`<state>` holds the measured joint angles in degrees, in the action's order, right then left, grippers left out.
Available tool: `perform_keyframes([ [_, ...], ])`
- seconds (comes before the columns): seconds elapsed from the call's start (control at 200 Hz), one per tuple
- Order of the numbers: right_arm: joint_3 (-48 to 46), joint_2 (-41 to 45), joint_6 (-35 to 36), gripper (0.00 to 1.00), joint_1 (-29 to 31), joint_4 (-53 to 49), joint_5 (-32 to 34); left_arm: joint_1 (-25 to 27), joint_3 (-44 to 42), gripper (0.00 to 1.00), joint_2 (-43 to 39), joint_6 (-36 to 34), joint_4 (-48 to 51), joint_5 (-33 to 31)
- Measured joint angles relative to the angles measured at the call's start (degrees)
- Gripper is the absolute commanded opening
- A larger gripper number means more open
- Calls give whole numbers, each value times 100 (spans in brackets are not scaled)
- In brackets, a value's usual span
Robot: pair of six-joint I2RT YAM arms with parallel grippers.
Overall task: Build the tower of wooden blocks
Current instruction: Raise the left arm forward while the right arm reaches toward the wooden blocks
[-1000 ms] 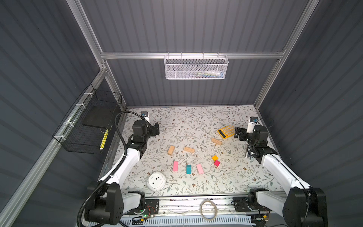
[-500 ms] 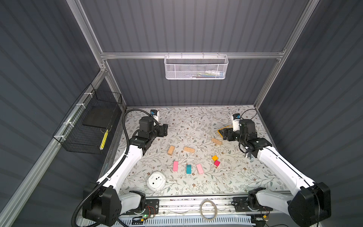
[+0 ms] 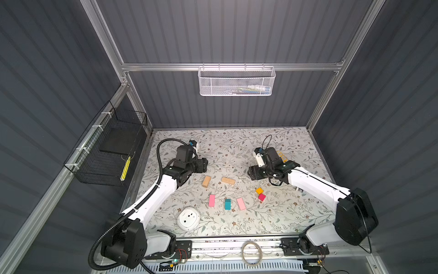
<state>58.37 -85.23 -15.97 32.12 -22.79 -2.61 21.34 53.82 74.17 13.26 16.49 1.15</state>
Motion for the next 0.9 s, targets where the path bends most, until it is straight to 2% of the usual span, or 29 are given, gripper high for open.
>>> perform_keyframes([
  [0.185,345,-680,-444,71,492,101,-63,37,-11,68,275,214,63,2],
  [0.41,1095,-1495,-1001,72,957,87,55,129,-11,68,492,400,59,85],
  [0.59,1397,-1875,-1567,75,1241,-26,463,162,-11,68,498,459,48,103],
  [0.7,1462,-1956,-1860,71,1419,-68,614,162,-11,68,498,461,76,55],
  [0.9,1482,-1956,-2236,53,1707,-63,704,162,-11,68,439,461,278,-162],
])
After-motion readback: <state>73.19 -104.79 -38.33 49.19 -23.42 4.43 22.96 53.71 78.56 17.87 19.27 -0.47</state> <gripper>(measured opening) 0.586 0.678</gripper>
